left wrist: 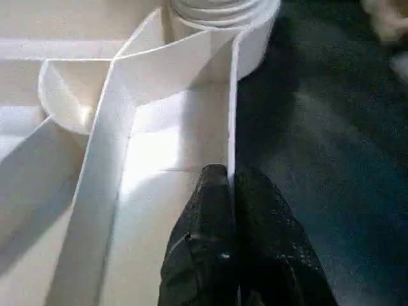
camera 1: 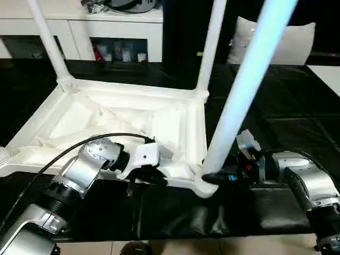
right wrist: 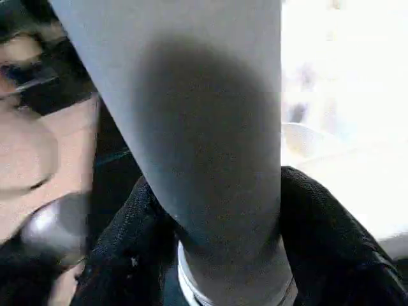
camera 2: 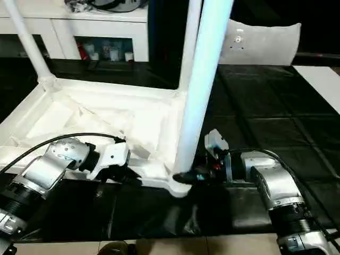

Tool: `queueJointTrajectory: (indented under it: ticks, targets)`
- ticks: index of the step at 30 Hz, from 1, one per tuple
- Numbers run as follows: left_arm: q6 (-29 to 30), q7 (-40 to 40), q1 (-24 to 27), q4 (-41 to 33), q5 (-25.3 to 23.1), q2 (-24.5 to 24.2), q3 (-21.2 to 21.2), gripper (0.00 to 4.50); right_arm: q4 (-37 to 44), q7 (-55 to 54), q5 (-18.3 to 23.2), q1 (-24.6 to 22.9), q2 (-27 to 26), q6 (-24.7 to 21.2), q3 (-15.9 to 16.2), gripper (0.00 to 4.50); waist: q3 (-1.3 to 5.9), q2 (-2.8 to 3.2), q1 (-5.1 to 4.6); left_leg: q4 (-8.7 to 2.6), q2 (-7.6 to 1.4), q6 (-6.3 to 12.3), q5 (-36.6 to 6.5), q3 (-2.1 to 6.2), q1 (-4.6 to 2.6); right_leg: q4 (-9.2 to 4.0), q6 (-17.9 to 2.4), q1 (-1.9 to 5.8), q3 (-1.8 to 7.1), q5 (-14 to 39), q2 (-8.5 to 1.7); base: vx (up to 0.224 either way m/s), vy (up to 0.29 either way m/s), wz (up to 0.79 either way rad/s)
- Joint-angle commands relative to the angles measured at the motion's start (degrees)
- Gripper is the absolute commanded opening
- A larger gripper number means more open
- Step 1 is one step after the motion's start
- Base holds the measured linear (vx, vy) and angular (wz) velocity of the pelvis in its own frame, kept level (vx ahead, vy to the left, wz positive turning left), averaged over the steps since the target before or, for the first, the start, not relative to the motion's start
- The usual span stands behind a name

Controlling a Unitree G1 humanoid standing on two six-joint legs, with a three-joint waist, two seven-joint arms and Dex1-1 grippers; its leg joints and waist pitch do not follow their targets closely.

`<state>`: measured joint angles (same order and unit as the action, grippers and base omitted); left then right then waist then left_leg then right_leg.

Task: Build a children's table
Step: Rotate leg to tighten

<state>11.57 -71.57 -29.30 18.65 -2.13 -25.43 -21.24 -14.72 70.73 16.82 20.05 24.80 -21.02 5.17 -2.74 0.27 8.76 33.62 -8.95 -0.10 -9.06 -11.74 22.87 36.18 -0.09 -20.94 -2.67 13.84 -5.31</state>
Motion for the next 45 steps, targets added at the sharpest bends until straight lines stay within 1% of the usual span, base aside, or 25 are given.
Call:
queueJointTrajectory:
  ticks: [1, 2, 3, 5, 8, 11, 12, 13, 15, 16, 18, 20, 22, 23, 24, 27, 29, 31, 34, 35, 37, 38, 40, 42, 45]
  targets:
    - [4.87, 7.41, -0.33, -3.43, 2.19, 7.12, -0.07, 0.0, -0.44, -13.26, -1.31, 1.31, -6.8, -2.95, 0.34, 2.05, 3.0, 0.12, -0.68, -5.2, -4.99, -4.82, -21.1, 2.87, -2.68, -5.06, -12.14, 0.07, 2.51, 14.62, -5.01, 0.0, 0.0, 0.0]
    - [5.94, 9.54, -0.37, -3.43, 1.62, 8.34, 0.11, 0.0, -0.73, -16.65, -1.77, 1.7, -8.58, -3.77, -0.27, 2.05, 3.06, -0.08, -1.45, -5.37, -4.79, -5.22, -20.58, 3.25, -1.95, -4.96, -11.41, 0.67, 2.37, 15.41, -5.1, 0.0, 0.0, 0.0]
    - [6.63, 10.99, -0.47, -3.31, 1.2, 9.2, 0.18, 0.0, -0.86, -18.75, -2.16, 1.93, -9.71, -4.49, -0.55, 2.04, 3.11, -0.05, -1.68, -5.47, -4.76, -5.26, -19.88, 3.4, -1.67, -4.94, -10.93, 0.92, 2.24, 15.24, -5.08, 0.0, 0.0, 0.0]
    - [7.7, 13.58, -0.75, -2.95, 0.54, 10.91, 0.34, 0.0, -1.34, -22.62, -3.25, 2.44, -11.74, -5.23, -0.8, 2.02, 3.26, 0.15, -2.67, -5.26, -4.71, -4.83, -19.35, 3.01, -2.18, -5.0, -11.07, 0.41, 2.31, 11.17, -4.55, 0.0, 0.0, 0.0]
    - [10.17, 18.38, -1.65, -2.15, -0.59, 14.24, 0.92, 0.0, -4.22, -32.42, -5.66, 4.67, -16.18, -5.99, -1.97, 2.02, 3.16, 0.01, -3.27, -4.87, -4.34, -2.81, -16.45, 2.66, -1.79, -5.1, -11.88, 0.54, 2.52, 7.54, -4.51, 0.0, 0.0, 0.0]
    - [11.4, 20.58, -2.17, -1.94, -1.34, 15.91, 0.94, 0.0, -5.74, -36.65, -6.58, 5.75, -17.95, -5.98, -2.6, 2.02, 3.24, 0.07, -3.26, -4.69, -4.3, -1.48, -14.37, 2.6, -1.84, -5.31, -11.6, 0.82, 2.54, 7.63, -4.48, 0.0, 0.0, 0.0]
    - [12.37, 22.24, -2.61, -1.85, -2.15, 17.15, 0.68, 0.0, -6.95, -39.35, -7.0, 6.53, -19.13, -5.43, -3.06, 2.56, 3.24, 0.13, -3.16, -4.73, -4.32, -1.41, -14.17, 2.64, -1.82, -5.32, -11.45, 0.89, 2.46, 7.59, -4.41, 0.0, 0.0, 0.0]
    - [13.28, 24.75, -3.23, -1.86, -3.61, 18.63, 0.56, 0.0, -6.53, -40.2, -7.27, 6.22, -20.43, -3.35, -3.68, 2.69, 3.25, 0.41, -3.3, -4.82, -4.48, -1.7, -14.43, 2.59, -1.94, -5.15, -11.55, 0.66, 2.49, 6.92, -4.21, 0.0, 0.0, 0.0]
    - [13.17, 24.9, -3.33, -1.77, -3.93, 18.52, 0.55, 0.0, -5.98, -39.47, -7.06, 5.76, -20.39, -2.85, -3.84, 2.72, 3.37, 0.33, -3.23, -4.82, -4.52, -1.86, -14.51, 2.62, -2.12, -5.11, -11.66, 0.78, 2.42, 5.47, -4.15, 0.0, 0.0, 0.0]
    - [12.73, 24.64, -3.24, -1.79, -4.32, 17.67, 0.41, 0.0, -4.91, -38.03, -7.04, 4.86, -19.53, -1.97, -3.66, 2.89, 3.44, 0.77, -3.22, -4.85, -4.46, -1.75, -14.28, 2.7, -1.99, -4.93, -11.57, 0.91, 2.34, 3.7, -3.96, 0.0, 0.0, 0.0]
    - [12.51, 24.43, -3.19, -1.8, -4.42, 17.34, 0.32, 0.0, -4.64, -37.59, -6.96, 4.62, -19.21, -1.74, -3.65, 3.13, 3.5, 0.55, -3.22, -4.77, -4.41, -1.2, -13.85, 2.61, -1.98, -4.82, -11.7, 1.1, 2.32, 0.79, -3.96, 0.0, 0.0, 0.0]
    - [11.27, 23.39, -2.86, -1.81, -4.98, 15.18, 0.06, 0.0, -2.78, -34.77, -6.12, 3.09, -17.02, -0.8, -4.14, 3.22, 3.46, 0.77, -3.06, -4.67, -4.36, -0.72, -13.8, 2.6, -1.92, -4.86, -11.67, 1.21, 2.34, 0.2, -4.07, 0.0, 0.0, 0.0]
    - [10.72, 23.04, -2.75, -1.73, -5.14, 14.4, 0.05, 0.0, -2.14, -33.78, -5.66, 2.63, -16.22, -0.63, -4.46, 3.29, 3.49, 0.59, -3.03, -4.64, -4.42, -0.32, -13.82, 2.55, -1.95, -4.88, -11.64, 1.28, 2.34, -0.2, -4.05, 0.0, 0.0, 0.0]
    - [8.94, 21.6, -2.36, -1.31, -5.49, 11.93, 0.14, 0.0, -0.18, -29.7, -4.52, 1.09, -12.98, 0.33, -5.04, 3.6, 3.52, 0.81, -2.84, -4.57, -4.42, 0.07, -13.24, 2.59, -1.93, -4.82, -11.79, 1.4, 2.28, -1.01, -4.02, 0.0, 0.0, 0.0]
    - [8.94, 21.6, -2.36, -1.31, -5.49, 11.93, 0.14, 0.0, -0.18, -29.7, -4.52, 1.09, -12.98, 0.33, -5.04, 3.6, 3.54, 0.78, -2.63, -4.5, -4.46, 0.34, -13.03, 2.6, -1.97, -4.86, -11.63, 1.47, 2.27, -1.46, -4.06, 0.0, 0.0, 0.0]
    - [4.32, 17.16, -1.45, -0.29, -5.82, 7.56, 0.22, 0.0, 1.63, -20.42, -3.71, -1.04, -5.37, 1.42, -4.57, 3.8, 3.61, 0.65, -2.22, -4.31, -4.49, 1.36, -11.85, 2.56, -1.84, -4.61, -11.95, 1.57, 2.14, -3.38, -3.98, 0.0, 0.0, 0.0]
    - [2.26, 14.26, -0.96, -0.11, -5.61, 5.53, -0.27, 0.0, 1.72, -16.84, -2.79, -1.08, -2.93, 0.98, -4.78, 4.05, 3.53, 0.77, -1.96, -4.21, -4.51, 2.04, -11.95, 2.55, -1.78, -4.62, -12.42, 1.6, 2.06, -3.08, -4.03, 0.0, 0.0, 0.0]
    - [-0.63, 11.92, -0.61, 0.0, -5.2, 3.96, -0.85, 0.0, 1.46, -14.32, -2.52, -0.94, -1.44, 1.41, -4.77, 4.05, 3.45, 0.58, -2.1, -4.33, -4.62, 1.78, -12.69, 2.51, -1.87, -4.6, -13.05, 1.39, 2.0, -1.65, -3.99, 0.0, 0.0, 0.0]
    - [-3.91, 8.1, -0.01, -0.34, -4.74, 1.17, -1.74, 0.0, 1.02, -9.63, -2.34, -0.47, 1.09, 2.33, -4.1, 4.05, 3.56, 0.74, -1.87, -4.3, -4.76, 1.45, -13.07, 2.54, -1.91, -4.46, -13.72, 1.4, 1.91, -0.55, -4.09, 0.0, 0.0, 0.0]
    - [-4.65, 6.29, 0.23, -0.64, -4.37, 0.13, -2.11, 0.0, 0.73, -7.61, -2.1, -0.1, 1.91, 2.34, -3.65, 4.05, 3.58, 0.15, -1.91, -4.22, -4.78, 1.66, -12.57, 2.37, -1.96, -4.33, -14.15, 1.38, 1.89, -1.42, -3.97, 0.0, 0.0, 0.0]
    - [-7.17, 3.38, 0.49, -0.72, -3.8, -1.71, -3.16, 0.0, 0.18, -4.45, -1.56, 0.48, 3.3, 2.69, -2.46, 4.05, 3.56, 0.48, -1.61, -4.09, -4.77, 2.14, -11.56, 2.27, -1.93, -4.1, -14.58, 1.24, 1.9, -1.84, -4.07, 0.0, 0.0, 0.0]
    - [-8.74, 2.06, 0.6, -0.69, -3.61, -2.43, -3.66, 0.0, -0.11, -3.29, -1.57, 0.74, 3.76, 3.02, -1.88, 4.05, 3.5, 0.27, -1.54, -4.05, -4.76, 2.27, -12.05, 2.23, -1.94, -4.24, -14.58, 1.2, 1.91, -0.81, -4.12, 0.0, 0.0, 0.0]
    - [-10.75, -0.23, 0.86, -0.9, -3.04, -3.34, -4.26, 0.0, -0.44, -1.27, -1.44, 1.14, 4.37, 3.63, -0.84, 4.05, 3.47, 0.37, -1.25, -4.06, -4.84, 2.2, -12.41, 2.23, -1.97, -4.32, -14.45, 1.14, 1.95, 0.28, -4.32, 0.0, 0.0, 0.0]
    - [-13.65, -5.4, 1.42, -2.09, -1.35, -4.77, -5.25, 0.0, -0.77, 3.89, -0.92, 2.02, 4.95, 4.9, 1.32, 3.89, 3.48, 0.08, -0.89, -4.1, -4.95, 1.89, -12.65, 2.14, -2.06, -4.29, -14.44, 1.03, 1.94, 1.32, -4.23, 0.0, 0.0, 0.0]
    - [-14.4, -6.73, 1.34, -2.22, -1.03, -5.02, -5.57, 0.0, -0.31, 6.12, -0.64, 2.1, 4.9, 4.69, 2.3, 3.61, 3.48, 0.38, -0.34, -4.18, -5.09, 1.34, -13.49, 2.07, -2.31, -4.12, -14.57, 0.69, 1.97, 1.9, -4.15, 0.0, 0.0, 0.0]
